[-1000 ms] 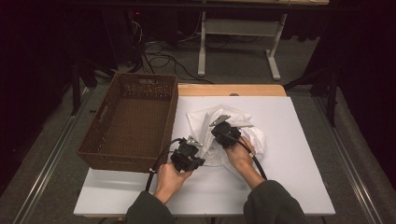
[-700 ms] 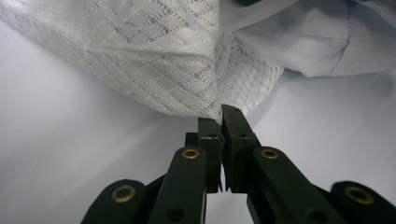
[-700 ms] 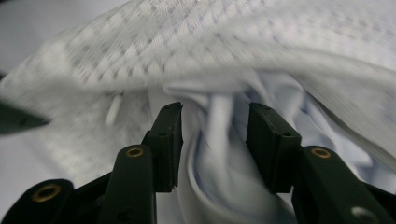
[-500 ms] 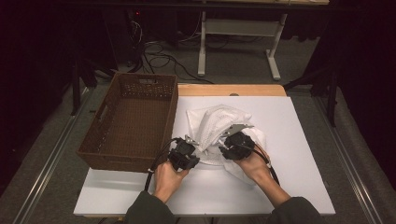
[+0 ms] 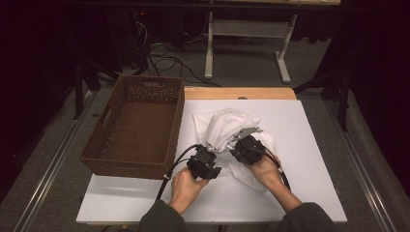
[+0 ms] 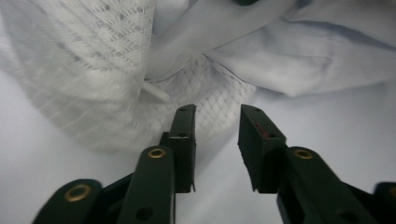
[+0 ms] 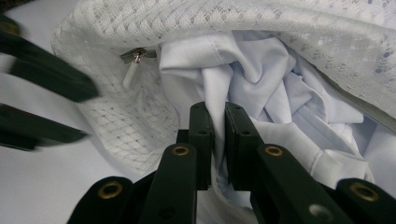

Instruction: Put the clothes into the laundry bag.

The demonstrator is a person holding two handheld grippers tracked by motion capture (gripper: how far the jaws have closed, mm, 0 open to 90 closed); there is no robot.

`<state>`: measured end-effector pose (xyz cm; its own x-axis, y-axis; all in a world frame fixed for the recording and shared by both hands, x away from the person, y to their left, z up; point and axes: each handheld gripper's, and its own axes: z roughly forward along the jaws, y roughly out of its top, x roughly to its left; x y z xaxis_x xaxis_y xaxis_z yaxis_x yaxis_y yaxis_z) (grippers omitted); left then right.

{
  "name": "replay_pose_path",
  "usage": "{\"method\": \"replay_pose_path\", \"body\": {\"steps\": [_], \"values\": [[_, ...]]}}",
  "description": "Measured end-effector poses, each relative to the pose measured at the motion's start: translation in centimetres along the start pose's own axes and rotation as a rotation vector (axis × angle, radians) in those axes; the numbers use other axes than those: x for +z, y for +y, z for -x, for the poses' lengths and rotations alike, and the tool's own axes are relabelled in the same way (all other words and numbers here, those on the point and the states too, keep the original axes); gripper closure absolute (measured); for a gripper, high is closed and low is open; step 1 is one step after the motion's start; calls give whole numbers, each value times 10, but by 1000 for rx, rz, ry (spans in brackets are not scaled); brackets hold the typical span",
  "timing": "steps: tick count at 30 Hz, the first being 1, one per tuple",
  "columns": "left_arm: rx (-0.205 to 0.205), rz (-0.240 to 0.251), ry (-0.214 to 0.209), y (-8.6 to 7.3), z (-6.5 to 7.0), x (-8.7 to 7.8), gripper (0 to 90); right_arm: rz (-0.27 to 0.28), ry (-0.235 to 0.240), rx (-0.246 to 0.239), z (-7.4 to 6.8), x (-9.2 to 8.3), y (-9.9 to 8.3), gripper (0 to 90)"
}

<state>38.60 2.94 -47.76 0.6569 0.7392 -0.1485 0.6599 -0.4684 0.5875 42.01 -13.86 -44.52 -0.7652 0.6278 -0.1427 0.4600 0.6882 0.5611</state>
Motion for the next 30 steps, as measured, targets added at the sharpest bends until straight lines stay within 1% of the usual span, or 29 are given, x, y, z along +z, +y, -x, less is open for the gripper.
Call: {"method": "replay_pose_path", "body": {"steps": [2,6,9,10,12,13,14,16,18,19,20,21,22,23,24,25,27,28,29,30], "values": [[5,-10,14,3,-1,7,616,11,1,12,1,-3,0,766],[4,4,35,10,-1,18,560,29,9,20,5,-14,-2,671],[2,1,39,12,-2,26,554,32,11,26,8,-17,-4,628],[6,-4,42,13,-2,29,555,30,14,35,9,-17,-4,616],[13,-12,53,13,-1,35,568,18,14,26,10,-14,-4,603],[9,-9,61,14,0,38,590,6,11,20,9,-11,-4,602],[25,-13,69,14,0,38,610,-6,7,14,9,-9,-4,604],[33,-9,81,15,-1,39,667,-11,7,14,9,-5,-3,623],[33,-3,85,15,-3,39,755,-20,21,12,9,-2,-3,662],[39,-5,85,15,-4,39,817,-27,25,12,9,0,-2,693],[40,-6,73,14,-5,38,872,-34,33,11,9,1,-2,731],[44,-9,59,14,-5,37,893,-31,33,15,8,2,-2,775],[49,-12,44,13,-4,35,899,-35,32,4,7,2,-2,821],[47,-5,36,13,-3,33,899,-34,33,-5,7,2,-2,842],[60,-7,25,12,-2,28,900,-28,34,-8,7,2,-2,855],[62,-3,9,11,-2,21,900,-35,37,-10,7,0,-1,862],[67,15,-15,7,-1,6,900,-25,51,8,7,-1,0,867],[71,15,-23,6,-1,1,900,-20,54,26,7,-2,0,868],[69,17,-43,2,-2,-6,900,-20,57,14,8,-2,0,868],[74,13,-60,-2,-2,-11,900,-15,64,21,8,-3,0,868]]}}
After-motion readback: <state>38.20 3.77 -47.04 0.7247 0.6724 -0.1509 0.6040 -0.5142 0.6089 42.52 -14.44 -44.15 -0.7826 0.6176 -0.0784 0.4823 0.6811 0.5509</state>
